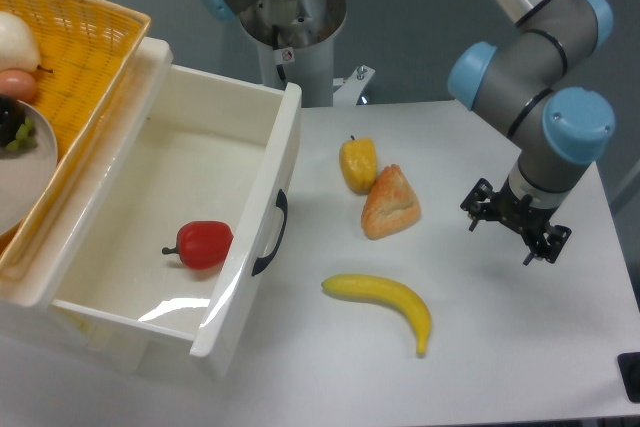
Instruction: Place the red pepper in the upper white drawer
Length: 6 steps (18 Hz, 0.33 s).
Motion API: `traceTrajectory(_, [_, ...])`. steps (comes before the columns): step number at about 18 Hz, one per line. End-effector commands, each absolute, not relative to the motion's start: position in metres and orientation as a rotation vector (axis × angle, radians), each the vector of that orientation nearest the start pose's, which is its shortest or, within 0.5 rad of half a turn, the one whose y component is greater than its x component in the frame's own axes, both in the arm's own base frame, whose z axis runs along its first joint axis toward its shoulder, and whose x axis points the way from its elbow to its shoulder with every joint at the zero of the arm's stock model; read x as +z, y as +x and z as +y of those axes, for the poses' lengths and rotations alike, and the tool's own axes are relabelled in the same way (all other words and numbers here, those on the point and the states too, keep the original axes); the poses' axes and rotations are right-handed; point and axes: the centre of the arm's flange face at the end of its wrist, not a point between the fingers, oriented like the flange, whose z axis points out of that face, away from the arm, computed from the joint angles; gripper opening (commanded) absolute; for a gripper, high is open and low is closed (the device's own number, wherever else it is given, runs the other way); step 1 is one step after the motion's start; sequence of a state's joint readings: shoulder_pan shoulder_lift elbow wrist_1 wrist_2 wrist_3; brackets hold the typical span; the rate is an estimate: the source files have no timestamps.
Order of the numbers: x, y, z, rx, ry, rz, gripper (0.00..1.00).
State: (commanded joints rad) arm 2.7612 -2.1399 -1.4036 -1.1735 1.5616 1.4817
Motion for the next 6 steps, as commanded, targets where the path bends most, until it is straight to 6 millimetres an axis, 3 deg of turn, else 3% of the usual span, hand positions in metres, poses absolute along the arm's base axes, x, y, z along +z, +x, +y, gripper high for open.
traceTrajectory(6, [0.264, -0.5915, 0.3821, -0.012, -3.101, 0.462, 1.0])
